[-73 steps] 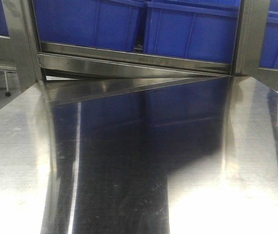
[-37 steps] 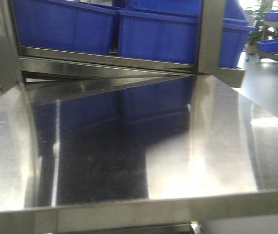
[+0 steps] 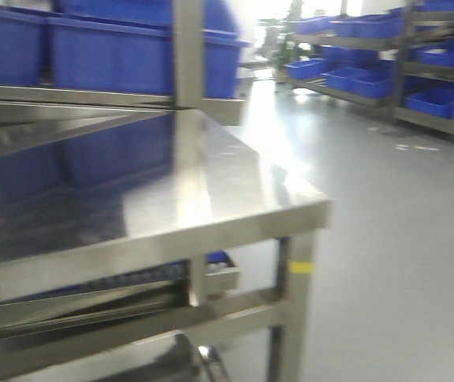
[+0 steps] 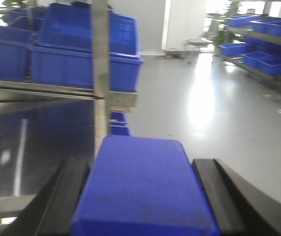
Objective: Pick and sort blue part to right shelf
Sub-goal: 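Drive the base to the rack of blue bins holding both parts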
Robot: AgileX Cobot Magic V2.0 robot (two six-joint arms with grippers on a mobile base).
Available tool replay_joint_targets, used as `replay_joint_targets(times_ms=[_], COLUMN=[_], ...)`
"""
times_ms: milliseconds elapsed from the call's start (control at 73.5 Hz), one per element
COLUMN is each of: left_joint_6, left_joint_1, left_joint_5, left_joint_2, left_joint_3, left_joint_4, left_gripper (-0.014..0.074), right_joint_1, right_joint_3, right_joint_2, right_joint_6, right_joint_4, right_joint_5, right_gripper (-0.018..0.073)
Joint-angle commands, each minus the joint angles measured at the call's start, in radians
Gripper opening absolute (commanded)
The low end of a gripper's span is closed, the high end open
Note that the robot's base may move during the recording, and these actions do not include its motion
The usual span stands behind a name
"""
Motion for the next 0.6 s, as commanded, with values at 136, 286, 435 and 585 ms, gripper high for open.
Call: replay_joint_targets(times_ms=[136, 286, 435, 585], left_joint_6=[-0.01, -0.01, -0.01, -0.01], left_joint_1=[0.0, 0.0, 0.0, 0.0], left_joint_5=[-0.084, -0.084, -0.084, -0.084], left_joint_2=[0.017, 0.017, 0.017, 0.017], left_joint_3=[-0.03, -0.03, -0.03, -0.03], left_joint_4=[-0.005, -0.005, -0.005, -0.005], left_gripper=[0.0312, 0.0312, 0.0312, 0.0312], right_joint_1=[-0.002, -0.002, -0.002, -0.002], right_joint_3=[-0.03, -0.03, -0.03, -0.03], right_joint_2=[0.019, 0.019, 0.019, 0.019], right_joint_6=[-0.001, -0.001, -0.001, -0.001], right_joint_4=[-0.01, -0.01, -0.01, -0.01], right_joint_5=[-0.09, -0.09, -0.09, -0.09], right_gripper=[0.0216, 0.0216, 0.0216, 0.0216])
